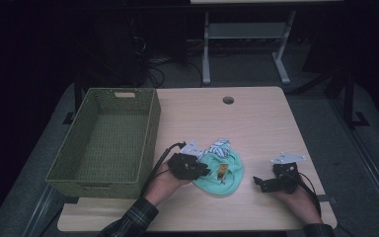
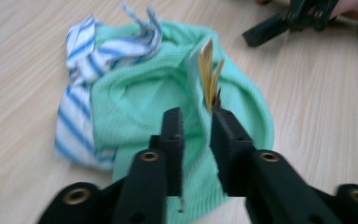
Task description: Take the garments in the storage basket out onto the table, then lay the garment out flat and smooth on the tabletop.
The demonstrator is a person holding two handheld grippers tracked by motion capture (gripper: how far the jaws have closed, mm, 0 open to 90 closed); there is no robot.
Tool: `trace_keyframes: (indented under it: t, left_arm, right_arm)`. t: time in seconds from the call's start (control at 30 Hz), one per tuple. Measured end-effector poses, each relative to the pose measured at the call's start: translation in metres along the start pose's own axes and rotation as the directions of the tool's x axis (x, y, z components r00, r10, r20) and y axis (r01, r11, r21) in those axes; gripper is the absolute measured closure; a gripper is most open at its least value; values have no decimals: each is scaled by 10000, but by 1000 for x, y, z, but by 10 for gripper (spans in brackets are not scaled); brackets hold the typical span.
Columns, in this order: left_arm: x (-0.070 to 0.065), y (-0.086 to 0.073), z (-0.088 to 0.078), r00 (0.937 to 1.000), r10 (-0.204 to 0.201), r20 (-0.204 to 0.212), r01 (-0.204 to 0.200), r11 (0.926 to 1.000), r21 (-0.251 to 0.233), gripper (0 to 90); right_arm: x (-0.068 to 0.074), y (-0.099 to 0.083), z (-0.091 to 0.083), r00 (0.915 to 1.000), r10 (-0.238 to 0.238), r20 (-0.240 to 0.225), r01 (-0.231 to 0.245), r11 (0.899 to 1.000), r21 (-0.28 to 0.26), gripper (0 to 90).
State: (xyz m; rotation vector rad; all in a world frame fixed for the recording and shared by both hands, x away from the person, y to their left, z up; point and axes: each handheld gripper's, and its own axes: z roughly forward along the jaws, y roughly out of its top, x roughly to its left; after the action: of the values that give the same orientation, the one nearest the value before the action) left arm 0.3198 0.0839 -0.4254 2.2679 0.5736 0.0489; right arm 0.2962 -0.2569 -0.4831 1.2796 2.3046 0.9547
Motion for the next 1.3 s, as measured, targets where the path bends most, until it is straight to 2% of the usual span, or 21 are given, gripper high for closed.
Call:
trace_keyframes:
  t: [0.03, 0.13, 0.17, 0.2, 0.23, 0.33, 0.43, 0.6, 0.67, 0.73, 0.83, 0.9, 0.93, 0.97, 1.13, 1.2, 1.23, 1.27, 1.3]
  left_arm:
    - [1, -5, 0, 9998, -176, -21, 177, 9998, 127, 848]
    - [2, -10, 0, 9995, -317, 17, 316, 9988, 383, 893]
    - [1, -13, 2, 9996, -173, -201, 188, 9969, 767, 894]
    - [1, -13, 2, 9996, -173, -201, 188, 9969, 767, 894]
    - [0, -17, 5, 9995, -89, -307, 121, 9943, 1056, 894]
    - [0, -21, 9, 9994, -114, -328, 154, 9920, 1253, 894]
    - [1, -24, 17, 9991, 30, -416, 35, 9878, 1554, 894]
    - [3, -25, 17, 9992, -198, -333, 246, 9880, 1524, 893]
    - [3, -25, 17, 9992, -165, -366, 220, 9877, 1546, 893]
    - [3, -25, 17, 9992, -130, -371, 187, 9872, 1581, 893]
    - [1, -24, 18, 9989, -42, -468, 117, 9869, 1611, 893]
    - [1, -23, 18, 9988, 24, -483, 57, 9859, 1675, 894]
    - [1, -23, 18, 9988, 24, -483, 57, 9859, 1675, 894]
    - [0, -23, 18, 9987, -154, -488, 229, 9872, 1579, 894]
    - [1, -23, 18, 9987, -204, -462, 275, 9869, 1588, 894]
    - [3, -24, 18, 9993, -151, -351, 207, 9860, 1655, 894]
    - [2, -24, 18, 9987, -372, -341, 419, 9878, 1499, 894]
    - [3, -24, 19, 9987, -420, -297, 459, 9880, 1473, 894]
    - [4, -24, 18, 9993, -249, -262, 288, 9863, 1623, 894]
  right_arm:
    - [0, 0, 0, 10000, -3, 0, 3, 10000, 3, 0]
    - [0, 0, 0, 10000, -2, 0, 2, 10000, 2, 0]
    - [0, 0, 0, 10000, -8, 2, 8, 10000, 3, 0]
    - [0, 0, 0, 10000, -8, 2, 8, 10000, 3, 0]
    - [0, 0, 0, 10000, -41, 18, 41, 10000, -12, 0]
    - [0, 0, 0, 10000, -54, 18, 54, 10000, -17, 0]
    - [0, 0, 0, 10000, -55, 15, 55, 10000, -20, 0]
    - [0, 1, 0, 9999, -100, -83, 101, 9999, 76, 3]
    - [-1, 6, -1, 9995, -199, -247, 205, 9996, 212, 63]
    - [-1, 7, -3, 9992, -193, -337, 198, 9997, 155, 73]
    - [-2, 15, -5, 9987, -185, -466, 185, 9998, -8, 155]
    - [-3, 24, -6, 9956, -224, -907, 215, 9997, -110, 209]
    - [-3, 24, -6, 9956, -224, -907, 215, 9997, -110, 209]
    - [-2, 30, -4, 9935, -339, -1083, 338, 9994, -26, 231]
    - [0, 42, 1, 9893, -543, -1355, 551, 9985, 26, 276]
    - [0, 48, 2, 9869, -670, -1470, 655, 9977, -148, 322]
    - [0, 50, 3, 9862, -640, -1527, 620, 9979, -177, 325]
    - [0, 53, 4, 9850, -643, -1602, 626, 9979, -155, 327]
    - [0, 60, 7, 9832, -688, -1692, 671, 9976, -156, 349]
